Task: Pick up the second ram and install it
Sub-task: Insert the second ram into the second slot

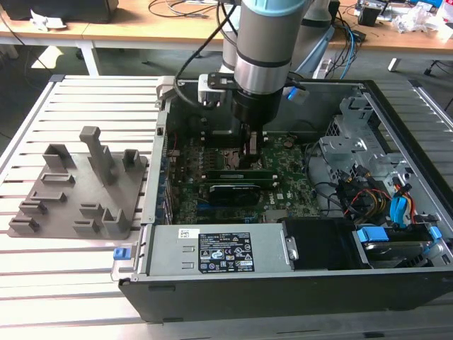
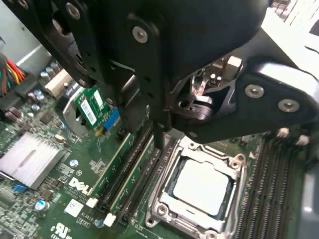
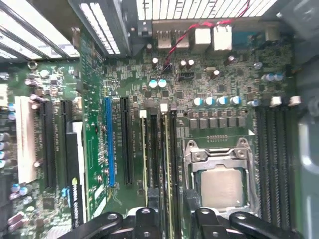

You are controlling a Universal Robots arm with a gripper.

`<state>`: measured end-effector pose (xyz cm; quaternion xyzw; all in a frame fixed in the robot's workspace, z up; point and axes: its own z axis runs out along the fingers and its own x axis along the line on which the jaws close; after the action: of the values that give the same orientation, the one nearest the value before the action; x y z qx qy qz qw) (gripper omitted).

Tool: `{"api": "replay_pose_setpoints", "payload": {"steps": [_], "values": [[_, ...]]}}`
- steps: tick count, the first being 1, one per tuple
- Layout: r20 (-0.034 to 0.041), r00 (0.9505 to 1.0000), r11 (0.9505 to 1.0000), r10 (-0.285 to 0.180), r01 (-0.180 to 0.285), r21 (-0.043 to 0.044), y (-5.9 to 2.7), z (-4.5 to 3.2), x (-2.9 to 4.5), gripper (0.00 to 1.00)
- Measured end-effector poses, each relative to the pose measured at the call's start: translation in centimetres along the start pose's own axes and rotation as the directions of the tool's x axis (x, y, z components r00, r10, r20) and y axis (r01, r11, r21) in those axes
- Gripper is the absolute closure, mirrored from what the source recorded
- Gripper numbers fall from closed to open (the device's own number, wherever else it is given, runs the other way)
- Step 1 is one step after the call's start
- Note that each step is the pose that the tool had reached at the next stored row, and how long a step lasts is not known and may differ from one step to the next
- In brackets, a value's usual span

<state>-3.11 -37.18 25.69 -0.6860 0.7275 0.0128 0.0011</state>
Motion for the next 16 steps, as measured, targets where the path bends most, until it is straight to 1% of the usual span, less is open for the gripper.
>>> {"api": "replay_pose_setpoints", "payload": {"steps": [1,2,3,13,16], "values": [[-0.0013,1.0,1.0,0.0,0.0,0.0001,0.02,-0.52,-0.21,0.68],[-0.0052,1.0,1.0,0.0,0.0,0.0003,0.04,-1.14,-0.43,0.81],[-0.0067,1.0,1.0,0.0,0.0,0.0004,0.04,-1.32,-0.46,0.89],[-0.0068,1.0,1.0,0.0,0.0,0.0004,0.03,-1.34,-0.46,0.89],[-0.009,1.0,1.0,0.0,0.0,0.0005,-0.98,-1.35,-0.52,0.89]]}}
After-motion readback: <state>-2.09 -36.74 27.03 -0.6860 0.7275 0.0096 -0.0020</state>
